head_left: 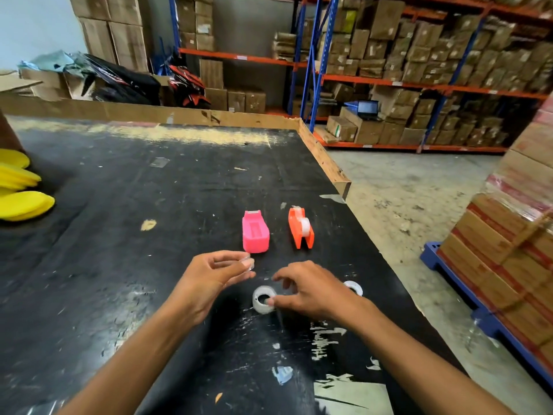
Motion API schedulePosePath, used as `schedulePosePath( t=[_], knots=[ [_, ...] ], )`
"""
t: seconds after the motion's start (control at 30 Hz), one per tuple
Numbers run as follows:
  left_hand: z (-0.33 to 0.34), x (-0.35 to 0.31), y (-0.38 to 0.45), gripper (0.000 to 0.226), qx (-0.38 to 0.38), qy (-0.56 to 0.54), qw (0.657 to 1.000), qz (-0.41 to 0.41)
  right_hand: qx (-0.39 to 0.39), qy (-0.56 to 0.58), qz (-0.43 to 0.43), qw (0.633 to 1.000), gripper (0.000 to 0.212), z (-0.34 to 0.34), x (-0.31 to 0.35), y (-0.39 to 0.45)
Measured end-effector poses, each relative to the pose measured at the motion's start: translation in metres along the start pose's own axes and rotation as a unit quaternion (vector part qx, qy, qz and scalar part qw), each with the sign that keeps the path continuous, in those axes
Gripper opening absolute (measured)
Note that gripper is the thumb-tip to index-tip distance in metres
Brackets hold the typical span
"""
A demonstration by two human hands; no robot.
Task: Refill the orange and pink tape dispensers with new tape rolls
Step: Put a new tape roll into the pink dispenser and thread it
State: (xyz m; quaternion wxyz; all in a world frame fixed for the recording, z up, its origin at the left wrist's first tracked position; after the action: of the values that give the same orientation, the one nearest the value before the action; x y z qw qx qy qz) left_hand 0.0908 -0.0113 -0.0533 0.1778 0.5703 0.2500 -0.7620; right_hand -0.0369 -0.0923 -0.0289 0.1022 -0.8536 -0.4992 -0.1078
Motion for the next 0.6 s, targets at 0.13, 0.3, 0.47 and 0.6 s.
schedulePosePath(
  t=[0.13, 0.3, 0.47, 0.6],
  knots=[
    [-0.011, -0.004, -0.01, 0.022, -0.029, 0.039, 0.998, 0.033, 0.019, -0.008, 0.012, 1.0, 0.059, 0.024, 0.015, 0.013],
    [-0.023, -0.004, -0.019, 0.024, -0.051, 0.061, 0.996, 0.042, -0.025, 0.105, 0.004, 0.994, 0.038, 0.019, 0.011, 0.021],
    [-0.02, -0.004, -0.022, 0.016, -0.018, 0.004, 0.999, 0.031, -0.086, 0.403, -0.046, 0.91, 0.046, -0.015, 0.015, 0.017],
    [-0.008, -0.013, -0.026, 0.016, 0.013, -0.01, 0.999, 0.04, -0.094, 0.437, -0.096, 0.889, 0.046, -0.029, 0.023, 0.012]
  ],
)
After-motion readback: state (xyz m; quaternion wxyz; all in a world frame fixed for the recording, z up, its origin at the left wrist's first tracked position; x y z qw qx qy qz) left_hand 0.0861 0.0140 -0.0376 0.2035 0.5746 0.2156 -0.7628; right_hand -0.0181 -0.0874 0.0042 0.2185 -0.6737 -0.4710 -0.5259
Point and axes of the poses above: each hand's wrist, its own y-axis towards the middle knuckle, its own z-axis out of the palm, x = y × z, the point moved 9 cm from there along y, towards the middle knuckle, and after that the axes turned 1 degree about -x, right-handed, at the moved point
